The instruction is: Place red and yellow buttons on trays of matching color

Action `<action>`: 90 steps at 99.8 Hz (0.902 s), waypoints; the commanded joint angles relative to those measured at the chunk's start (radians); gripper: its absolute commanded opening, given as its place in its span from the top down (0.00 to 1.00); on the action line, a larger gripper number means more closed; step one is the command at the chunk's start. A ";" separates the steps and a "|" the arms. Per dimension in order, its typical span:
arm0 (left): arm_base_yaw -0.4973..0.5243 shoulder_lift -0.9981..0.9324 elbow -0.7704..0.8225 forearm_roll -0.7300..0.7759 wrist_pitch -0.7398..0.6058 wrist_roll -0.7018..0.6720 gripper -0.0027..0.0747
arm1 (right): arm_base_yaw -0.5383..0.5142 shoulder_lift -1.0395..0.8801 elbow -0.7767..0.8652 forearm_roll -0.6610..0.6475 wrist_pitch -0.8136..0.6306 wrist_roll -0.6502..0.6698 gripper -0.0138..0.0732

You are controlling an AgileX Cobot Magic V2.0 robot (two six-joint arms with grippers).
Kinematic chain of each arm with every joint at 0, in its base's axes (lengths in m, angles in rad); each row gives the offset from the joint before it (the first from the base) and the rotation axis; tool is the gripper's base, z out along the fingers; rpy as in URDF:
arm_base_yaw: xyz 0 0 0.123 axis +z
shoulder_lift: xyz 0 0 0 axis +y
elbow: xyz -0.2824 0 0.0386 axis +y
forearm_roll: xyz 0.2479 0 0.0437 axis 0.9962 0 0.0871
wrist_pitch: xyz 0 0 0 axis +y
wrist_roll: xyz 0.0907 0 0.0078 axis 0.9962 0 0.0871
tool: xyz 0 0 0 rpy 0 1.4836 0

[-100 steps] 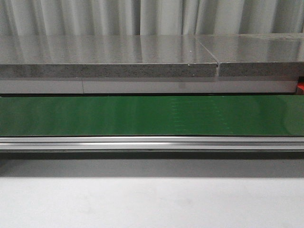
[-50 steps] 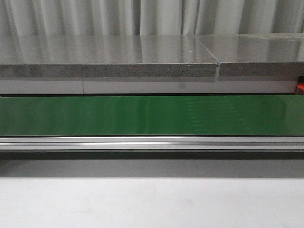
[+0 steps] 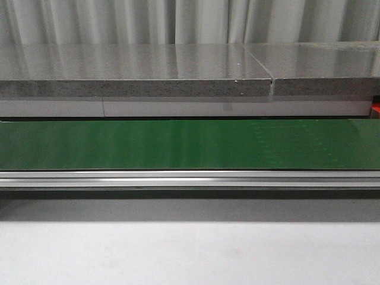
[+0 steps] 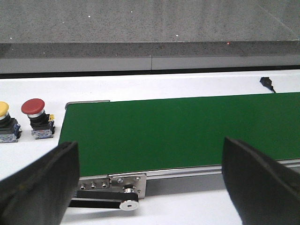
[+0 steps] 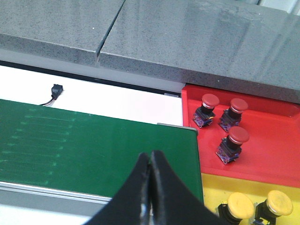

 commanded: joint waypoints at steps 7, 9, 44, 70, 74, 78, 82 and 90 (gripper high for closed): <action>0.010 0.016 -0.058 0.069 -0.071 -0.099 0.16 | 0.000 0.003 -0.025 -0.016 -0.069 -0.007 0.92; 0.016 0.021 -0.066 0.101 -0.069 -0.137 0.16 | 0.000 0.003 -0.025 -0.016 -0.069 -0.007 0.92; 0.158 0.299 -0.264 0.415 0.009 -0.484 0.16 | 0.000 0.003 -0.025 -0.016 -0.069 -0.007 0.92; 0.286 0.628 -0.448 0.330 0.002 -0.490 0.16 | 0.000 0.003 -0.025 -0.016 -0.069 -0.007 0.92; 0.298 0.683 -0.473 0.328 -0.006 -0.490 0.16 | 0.000 0.003 -0.025 -0.016 -0.069 -0.007 0.92; 0.310 0.729 -0.501 0.328 -0.013 -0.490 0.16 | 0.000 0.003 -0.025 -0.016 -0.069 -0.007 0.92; 0.323 0.783 -0.529 0.328 -0.020 -0.490 0.16 | 0.000 0.003 -0.025 -0.016 -0.069 -0.007 0.92; 0.350 0.879 -0.582 0.328 -0.026 -0.490 0.16 | 0.000 0.003 -0.025 -0.016 -0.069 -0.007 0.92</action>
